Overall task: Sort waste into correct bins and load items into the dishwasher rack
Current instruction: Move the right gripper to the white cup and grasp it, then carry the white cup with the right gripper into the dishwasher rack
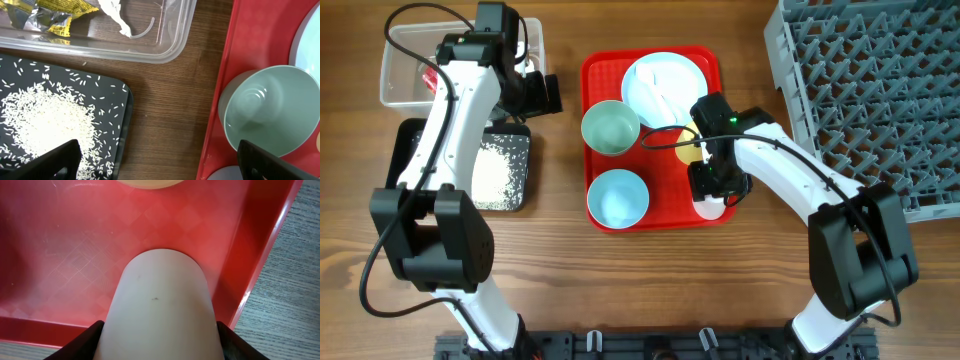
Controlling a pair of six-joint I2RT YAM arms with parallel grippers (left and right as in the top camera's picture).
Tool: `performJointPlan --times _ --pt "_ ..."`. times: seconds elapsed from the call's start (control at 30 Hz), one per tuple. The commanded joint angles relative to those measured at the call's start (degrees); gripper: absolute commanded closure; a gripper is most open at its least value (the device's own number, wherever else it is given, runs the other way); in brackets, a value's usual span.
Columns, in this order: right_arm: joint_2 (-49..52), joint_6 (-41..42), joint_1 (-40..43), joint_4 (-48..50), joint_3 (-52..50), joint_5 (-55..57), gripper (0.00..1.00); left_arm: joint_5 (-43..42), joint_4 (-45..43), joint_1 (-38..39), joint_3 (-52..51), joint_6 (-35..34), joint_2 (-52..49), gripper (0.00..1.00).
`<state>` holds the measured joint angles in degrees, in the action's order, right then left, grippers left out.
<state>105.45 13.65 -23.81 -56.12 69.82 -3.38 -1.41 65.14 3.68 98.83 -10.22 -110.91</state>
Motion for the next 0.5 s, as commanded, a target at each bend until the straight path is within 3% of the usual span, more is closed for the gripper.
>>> performJointPlan --times 0.0,0.17,0.47 --pt "1.0 -0.1 0.2 -2.8 1.6 0.6 0.53 -0.5 -0.2 -0.4 -0.4 -0.7 -0.7 0.0" --pt "1.0 -1.6 0.3 -10.0 8.7 0.8 0.59 -0.5 -0.2 -0.4 -0.4 -0.7 -0.7 0.0" --pt "0.8 -4.8 2.0 -23.8 23.3 0.8 0.59 -0.5 -0.2 -0.4 -0.4 -0.7 -0.7 0.0"
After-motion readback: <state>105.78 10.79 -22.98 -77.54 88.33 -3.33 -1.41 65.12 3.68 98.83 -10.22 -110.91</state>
